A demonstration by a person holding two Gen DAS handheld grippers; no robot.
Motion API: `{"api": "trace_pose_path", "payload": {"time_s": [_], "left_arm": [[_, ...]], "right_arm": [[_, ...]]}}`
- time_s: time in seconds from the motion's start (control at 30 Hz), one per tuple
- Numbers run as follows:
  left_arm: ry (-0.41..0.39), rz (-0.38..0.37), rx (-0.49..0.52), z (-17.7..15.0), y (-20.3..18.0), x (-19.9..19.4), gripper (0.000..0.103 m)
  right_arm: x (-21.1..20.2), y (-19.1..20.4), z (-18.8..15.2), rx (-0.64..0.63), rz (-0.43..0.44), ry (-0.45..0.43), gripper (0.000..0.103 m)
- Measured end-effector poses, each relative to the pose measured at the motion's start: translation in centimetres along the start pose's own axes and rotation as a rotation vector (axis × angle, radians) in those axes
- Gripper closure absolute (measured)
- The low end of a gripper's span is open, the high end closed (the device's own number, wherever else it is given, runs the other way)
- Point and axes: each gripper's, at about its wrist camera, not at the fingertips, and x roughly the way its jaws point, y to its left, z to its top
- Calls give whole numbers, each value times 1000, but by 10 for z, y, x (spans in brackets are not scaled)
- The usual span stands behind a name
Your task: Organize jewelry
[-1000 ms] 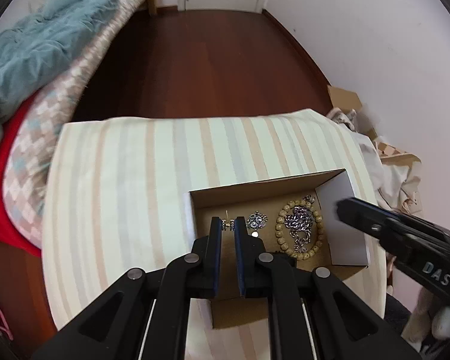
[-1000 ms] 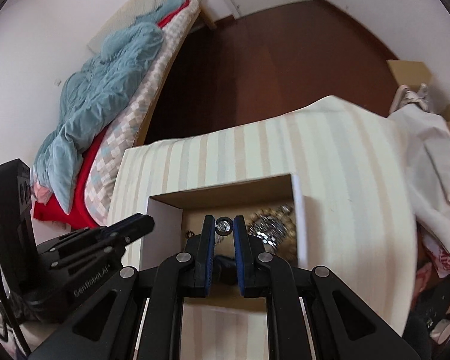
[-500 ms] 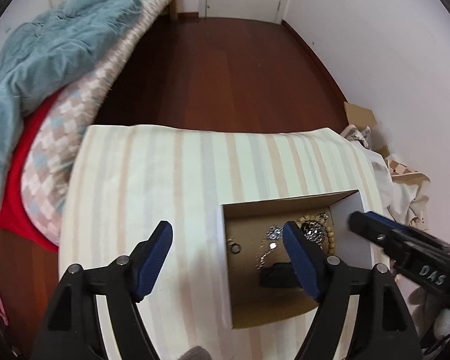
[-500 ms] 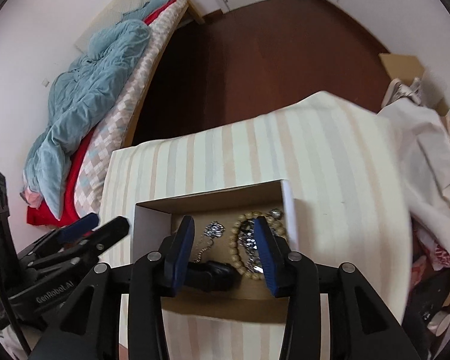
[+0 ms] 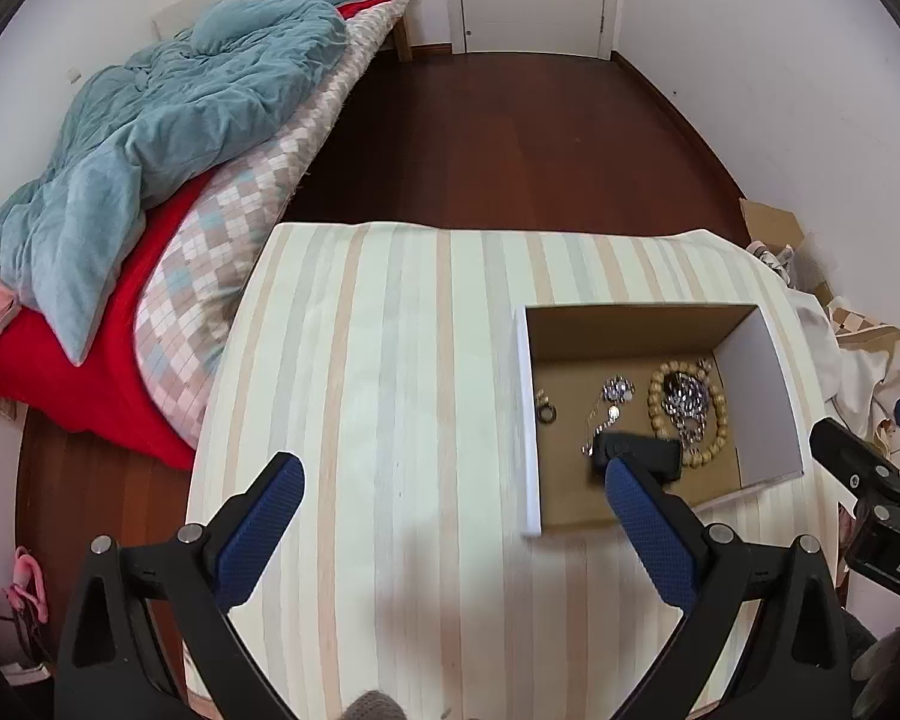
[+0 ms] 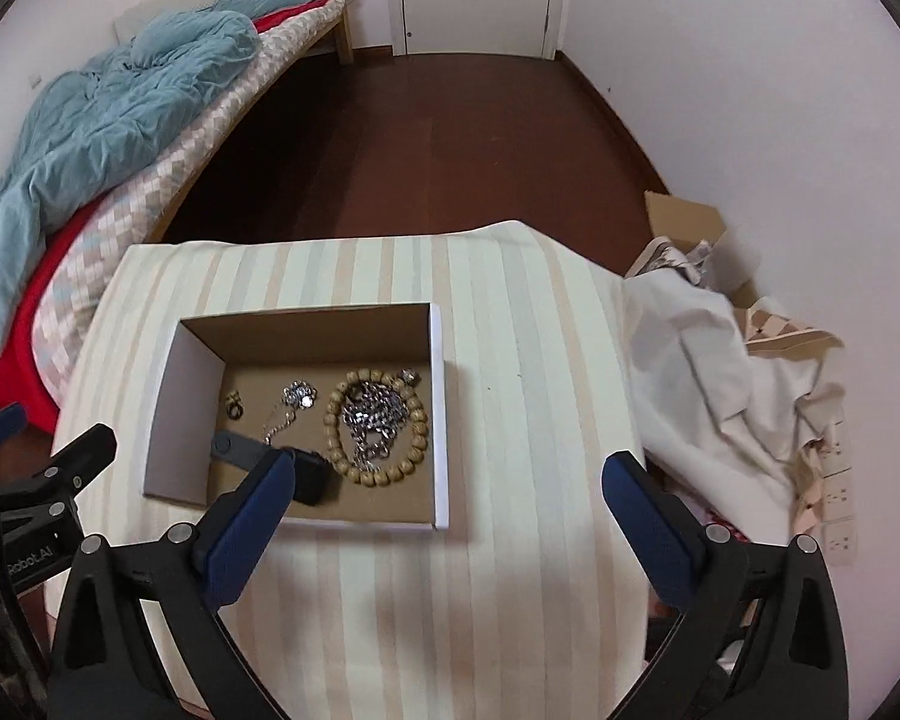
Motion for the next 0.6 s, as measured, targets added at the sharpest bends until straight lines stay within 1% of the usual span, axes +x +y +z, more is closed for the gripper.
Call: {"api": "trace_pose_path", "payload": {"time_s": [0.23,0.37,0.43,0.6], "left_arm": [[-39,-11,-35,-13,-2,-36,0],[-85,-8,-48,-22,-3,-73,0],[-103,-10,-52,-27,-3,-88,0],[-159,-27,-59,-45,0,-139,0]], "right_arm": [[-34,1,-15,2,-17,-36,0],[-62,-1,-25,6,-23,-66,0],[-81,-3,-31,15,-23,-84,0],[-136,-8,-49,26,-19,-147,0]]}}
